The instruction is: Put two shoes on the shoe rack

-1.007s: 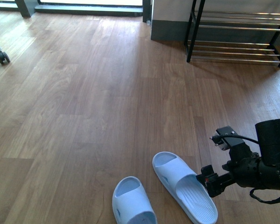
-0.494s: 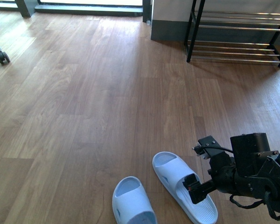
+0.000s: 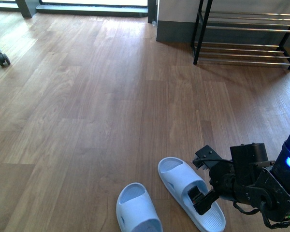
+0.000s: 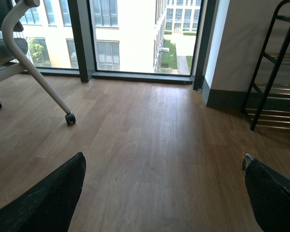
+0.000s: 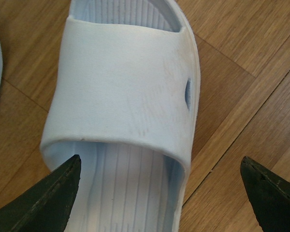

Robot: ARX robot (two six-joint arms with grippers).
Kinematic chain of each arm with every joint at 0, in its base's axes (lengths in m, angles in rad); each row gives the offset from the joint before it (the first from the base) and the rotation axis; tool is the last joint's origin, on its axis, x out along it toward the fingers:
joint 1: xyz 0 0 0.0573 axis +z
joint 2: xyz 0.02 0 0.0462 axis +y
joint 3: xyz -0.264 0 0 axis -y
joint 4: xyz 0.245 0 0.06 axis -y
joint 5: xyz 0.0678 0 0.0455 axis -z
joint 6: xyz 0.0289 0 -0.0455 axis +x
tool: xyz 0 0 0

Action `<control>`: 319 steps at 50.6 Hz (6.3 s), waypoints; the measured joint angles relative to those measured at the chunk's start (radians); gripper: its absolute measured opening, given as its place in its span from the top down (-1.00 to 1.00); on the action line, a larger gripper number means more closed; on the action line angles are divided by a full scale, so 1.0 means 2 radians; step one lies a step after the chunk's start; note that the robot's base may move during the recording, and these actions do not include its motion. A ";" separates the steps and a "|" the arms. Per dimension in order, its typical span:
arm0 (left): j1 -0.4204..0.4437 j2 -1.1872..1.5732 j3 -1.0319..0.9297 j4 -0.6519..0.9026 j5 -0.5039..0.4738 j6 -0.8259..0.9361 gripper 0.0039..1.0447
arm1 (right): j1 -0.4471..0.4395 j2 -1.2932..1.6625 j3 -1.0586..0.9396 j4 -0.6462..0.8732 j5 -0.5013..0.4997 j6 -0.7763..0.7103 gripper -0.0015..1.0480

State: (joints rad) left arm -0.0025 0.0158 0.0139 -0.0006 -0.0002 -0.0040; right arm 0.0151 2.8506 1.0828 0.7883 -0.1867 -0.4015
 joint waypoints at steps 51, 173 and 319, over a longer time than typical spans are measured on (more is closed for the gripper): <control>0.000 0.000 0.000 0.000 0.000 0.000 -0.83 | 0.023 0.055 0.044 0.050 0.072 0.008 0.84; 0.000 0.000 0.000 0.000 0.000 0.000 -0.83 | -0.299 -1.203 -0.472 -0.375 -0.159 0.020 0.97; -0.153 1.277 0.507 0.091 -0.059 -0.159 -0.83 | -0.299 -1.204 -0.472 -0.375 -0.160 0.022 0.97</control>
State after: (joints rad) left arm -0.3088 2.5698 1.0286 0.1822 -0.1173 -0.3214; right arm -0.5819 0.4435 0.1387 0.0380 -0.5060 -0.3584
